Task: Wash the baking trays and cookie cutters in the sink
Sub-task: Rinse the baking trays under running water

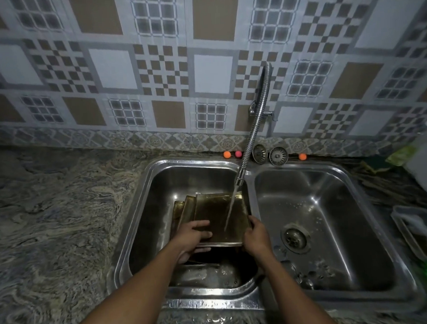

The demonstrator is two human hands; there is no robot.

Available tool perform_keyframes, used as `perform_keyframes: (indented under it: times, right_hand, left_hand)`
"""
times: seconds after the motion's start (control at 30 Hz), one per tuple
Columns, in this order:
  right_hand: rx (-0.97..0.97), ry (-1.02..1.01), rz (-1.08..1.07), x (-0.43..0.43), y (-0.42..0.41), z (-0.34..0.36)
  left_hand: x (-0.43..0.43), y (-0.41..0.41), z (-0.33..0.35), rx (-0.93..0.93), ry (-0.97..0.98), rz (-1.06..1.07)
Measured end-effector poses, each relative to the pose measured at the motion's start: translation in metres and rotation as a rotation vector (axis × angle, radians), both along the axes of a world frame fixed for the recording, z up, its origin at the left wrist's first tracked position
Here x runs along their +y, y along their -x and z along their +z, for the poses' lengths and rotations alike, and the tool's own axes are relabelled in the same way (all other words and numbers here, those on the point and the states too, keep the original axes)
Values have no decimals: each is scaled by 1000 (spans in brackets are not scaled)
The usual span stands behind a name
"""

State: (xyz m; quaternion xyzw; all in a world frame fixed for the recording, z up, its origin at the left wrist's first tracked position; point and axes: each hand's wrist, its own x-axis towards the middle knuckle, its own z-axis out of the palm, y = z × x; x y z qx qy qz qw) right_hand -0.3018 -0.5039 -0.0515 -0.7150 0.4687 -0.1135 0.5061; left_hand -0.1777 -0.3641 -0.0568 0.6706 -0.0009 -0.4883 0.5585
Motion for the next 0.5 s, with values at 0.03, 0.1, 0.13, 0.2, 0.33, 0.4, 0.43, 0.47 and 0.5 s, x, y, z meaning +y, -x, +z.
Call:
perform_keyframes:
  times: [0.03, 0.1, 0.13, 0.2, 0.33, 0.4, 0.43, 0.47, 0.5]
  right_hand:
    - [-4, -10, -3, -1, 1, -1]
    - [-19, -2, -4, -5, 4, 0]
    - [-20, 10, -4, -8, 5, 1]
    - [-16, 6, 5, -10, 7, 1]
    - [10, -11, 59, -9, 10, -10]
    - [7, -17, 50, -11, 11, -12]
    - [6, -16, 45, -12, 12, -14]
    - [20, -14, 51, -11, 13, -16]
    - [44, -13, 62, -10, 13, -17]
  left_hand:
    - [-1, 0, 3, 33, 12, 8]
    - [-4, 1, 9, 46, 6, -4]
    - [-5, 1, 12, 33, -6, -22]
    - [-6, 1, 13, -29, -41, -43]
    - [-5, 5, 14, -177, -103, -12]
    - [-6, 7, 13, -212, -107, 4]
    - [-6, 9, 13, -222, -115, 3]
    - [-5, 10, 12, -225, -137, -13]
    - [-3, 11, 12, -228, -154, -26]
